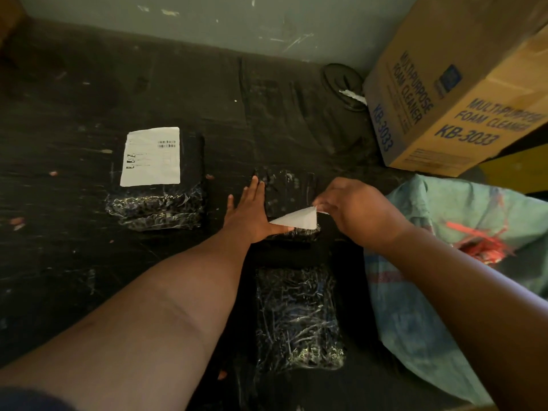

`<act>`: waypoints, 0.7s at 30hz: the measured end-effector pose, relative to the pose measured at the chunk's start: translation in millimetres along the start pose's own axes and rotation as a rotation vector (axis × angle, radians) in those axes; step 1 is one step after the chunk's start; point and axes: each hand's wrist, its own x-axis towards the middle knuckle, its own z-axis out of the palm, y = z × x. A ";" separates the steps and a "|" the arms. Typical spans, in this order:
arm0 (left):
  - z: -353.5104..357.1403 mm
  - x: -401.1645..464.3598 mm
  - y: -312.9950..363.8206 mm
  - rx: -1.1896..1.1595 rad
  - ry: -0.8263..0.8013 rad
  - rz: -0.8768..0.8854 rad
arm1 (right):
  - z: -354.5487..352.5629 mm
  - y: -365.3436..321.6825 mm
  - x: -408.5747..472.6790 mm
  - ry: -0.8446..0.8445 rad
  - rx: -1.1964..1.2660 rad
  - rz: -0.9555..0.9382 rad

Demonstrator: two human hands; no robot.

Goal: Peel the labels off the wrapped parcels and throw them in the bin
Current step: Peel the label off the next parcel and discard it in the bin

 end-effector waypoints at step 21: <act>-17.3 -23.4 52.6 0.293 0.024 0.027 | -113.3 64.5 -41.6 0.090 0.127 0.298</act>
